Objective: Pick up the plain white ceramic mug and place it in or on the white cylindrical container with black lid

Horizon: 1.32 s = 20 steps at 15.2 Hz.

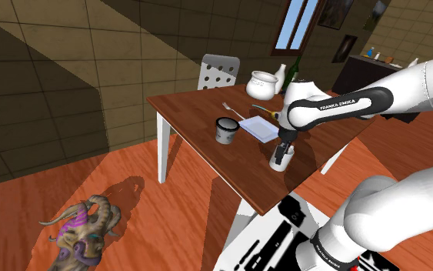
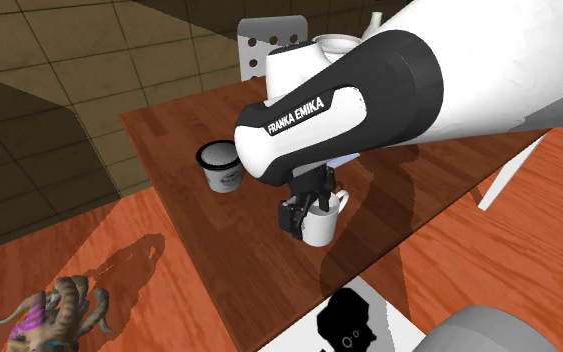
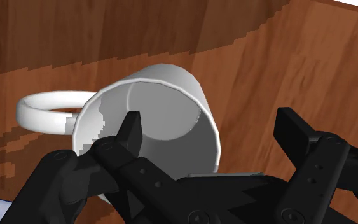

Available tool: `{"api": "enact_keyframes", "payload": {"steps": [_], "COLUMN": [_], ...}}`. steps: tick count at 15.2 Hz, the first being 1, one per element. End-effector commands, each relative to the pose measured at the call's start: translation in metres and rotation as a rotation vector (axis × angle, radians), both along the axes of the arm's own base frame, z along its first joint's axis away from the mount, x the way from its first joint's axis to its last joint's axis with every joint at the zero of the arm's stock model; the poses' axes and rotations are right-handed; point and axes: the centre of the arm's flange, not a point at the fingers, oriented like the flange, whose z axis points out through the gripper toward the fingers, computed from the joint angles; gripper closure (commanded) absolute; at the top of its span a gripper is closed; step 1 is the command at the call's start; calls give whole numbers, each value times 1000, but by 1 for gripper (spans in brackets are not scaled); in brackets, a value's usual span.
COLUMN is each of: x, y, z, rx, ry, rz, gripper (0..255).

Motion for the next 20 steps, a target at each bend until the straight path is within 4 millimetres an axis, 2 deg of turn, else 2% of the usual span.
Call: {"api": "enact_keyframes", "payload": {"steps": [1,3,4,13,20], "x": [0,0,0,0,0], "y": [0,0,0,0,0], "z": [0,0,0,0,37], "rx": [0,0,0,0,0], "ry": [0,0,0,0,0], "rz": [0,0,0,0,0], "gripper": [0,0,255,255,255]}}
